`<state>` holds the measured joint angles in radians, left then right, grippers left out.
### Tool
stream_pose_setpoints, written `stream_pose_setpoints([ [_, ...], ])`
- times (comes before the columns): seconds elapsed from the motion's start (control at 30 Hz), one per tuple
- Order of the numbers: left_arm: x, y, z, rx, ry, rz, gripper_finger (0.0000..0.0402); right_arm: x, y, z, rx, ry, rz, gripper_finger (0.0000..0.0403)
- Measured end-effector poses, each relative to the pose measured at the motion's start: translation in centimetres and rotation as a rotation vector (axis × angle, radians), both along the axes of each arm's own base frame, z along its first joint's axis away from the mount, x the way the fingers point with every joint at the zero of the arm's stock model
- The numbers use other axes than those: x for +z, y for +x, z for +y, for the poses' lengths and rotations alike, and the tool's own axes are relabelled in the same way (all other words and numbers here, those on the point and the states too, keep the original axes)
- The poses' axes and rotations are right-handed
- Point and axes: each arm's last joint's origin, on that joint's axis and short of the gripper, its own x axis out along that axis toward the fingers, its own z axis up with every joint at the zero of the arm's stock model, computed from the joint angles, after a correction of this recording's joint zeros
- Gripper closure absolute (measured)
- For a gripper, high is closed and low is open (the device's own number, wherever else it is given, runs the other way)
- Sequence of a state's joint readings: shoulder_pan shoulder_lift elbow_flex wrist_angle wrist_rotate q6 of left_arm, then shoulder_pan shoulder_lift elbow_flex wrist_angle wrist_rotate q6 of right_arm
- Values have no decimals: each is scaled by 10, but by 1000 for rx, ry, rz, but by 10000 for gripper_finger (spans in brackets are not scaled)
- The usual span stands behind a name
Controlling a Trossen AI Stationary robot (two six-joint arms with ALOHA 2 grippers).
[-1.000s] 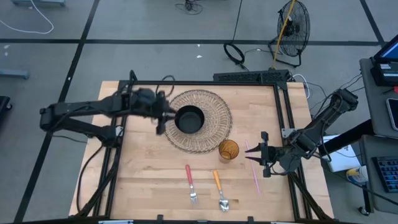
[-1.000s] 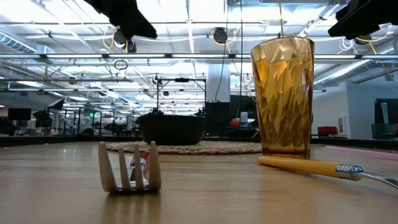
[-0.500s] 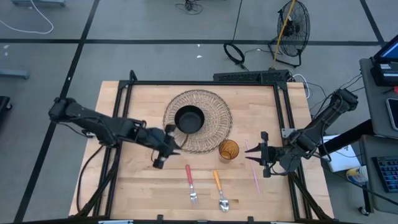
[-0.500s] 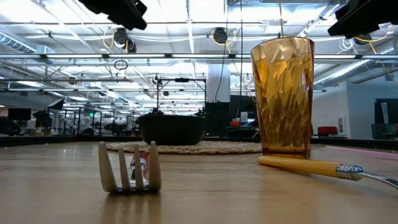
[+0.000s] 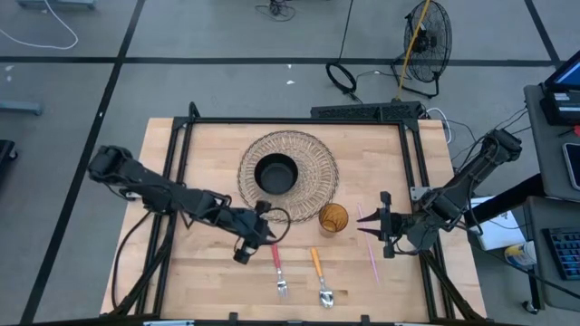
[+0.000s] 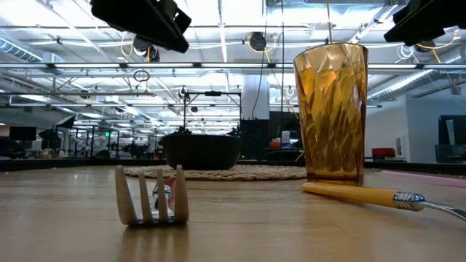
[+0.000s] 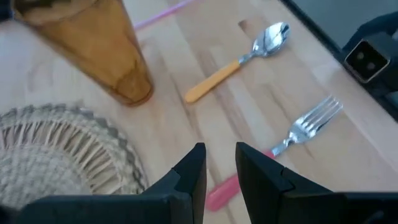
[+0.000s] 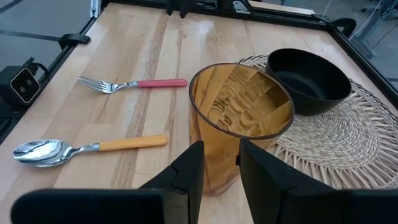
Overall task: Pick & Place Utensil
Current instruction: Put the pink fork into the black bowl on the woven mat
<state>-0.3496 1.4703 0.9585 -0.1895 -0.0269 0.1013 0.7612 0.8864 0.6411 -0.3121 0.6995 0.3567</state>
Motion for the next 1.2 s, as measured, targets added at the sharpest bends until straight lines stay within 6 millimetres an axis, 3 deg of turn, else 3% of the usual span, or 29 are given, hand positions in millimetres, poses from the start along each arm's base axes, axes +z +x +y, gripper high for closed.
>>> stream_pose_setpoints([
  [0.4,-24,11,-36,-99,16,-42,309,-1,0,0,19,6,16,314],
  [0.83,-61,21,-53,-195,117,-6,309,-3,-2,-1,8,7,36,314],
  [1.2,-66,43,-50,-260,152,86,308,-3,-2,-1,-5,30,34,314],
])
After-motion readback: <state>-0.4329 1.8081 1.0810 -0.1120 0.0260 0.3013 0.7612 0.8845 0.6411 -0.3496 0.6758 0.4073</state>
